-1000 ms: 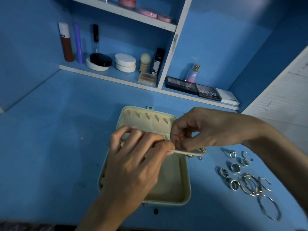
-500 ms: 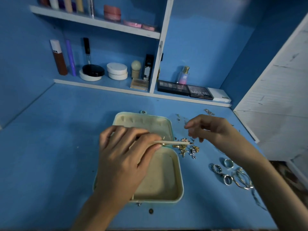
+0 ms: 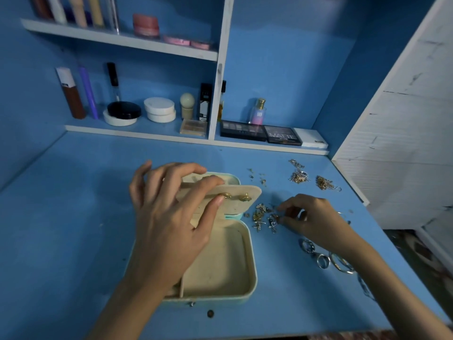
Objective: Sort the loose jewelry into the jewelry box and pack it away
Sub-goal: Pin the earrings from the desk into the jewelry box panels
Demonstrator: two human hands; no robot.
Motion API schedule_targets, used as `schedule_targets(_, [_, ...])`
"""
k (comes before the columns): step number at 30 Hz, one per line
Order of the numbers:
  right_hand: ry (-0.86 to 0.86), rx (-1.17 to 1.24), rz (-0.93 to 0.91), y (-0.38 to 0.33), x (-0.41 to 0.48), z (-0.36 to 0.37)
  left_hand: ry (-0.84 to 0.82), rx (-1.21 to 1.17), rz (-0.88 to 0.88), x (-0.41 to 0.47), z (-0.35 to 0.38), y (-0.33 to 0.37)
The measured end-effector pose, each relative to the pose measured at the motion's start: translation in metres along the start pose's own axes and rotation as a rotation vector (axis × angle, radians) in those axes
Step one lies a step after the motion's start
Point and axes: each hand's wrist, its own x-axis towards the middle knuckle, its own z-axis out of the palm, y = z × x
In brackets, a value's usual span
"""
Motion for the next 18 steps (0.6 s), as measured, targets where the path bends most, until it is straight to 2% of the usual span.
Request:
schedule_targets(7, [-0.006, -0.009, 0.006, -0.002, 0.001, 0.002, -0.049, -0.003, -0.032, 0.012, 0.008, -0.006])
schedule_targets(11, [0.027, 0.093, 0.072, -0.003, -0.001, 0.002, -0.053, 0.002, -0.031, 0.016, 0.012, -0.012])
schedule_targets(18, [0.184, 0.334, 0.162, -0.006, -0.007, 0.003, -0.003, 0.011, -0.014, 0.007, 0.013, -0.013])
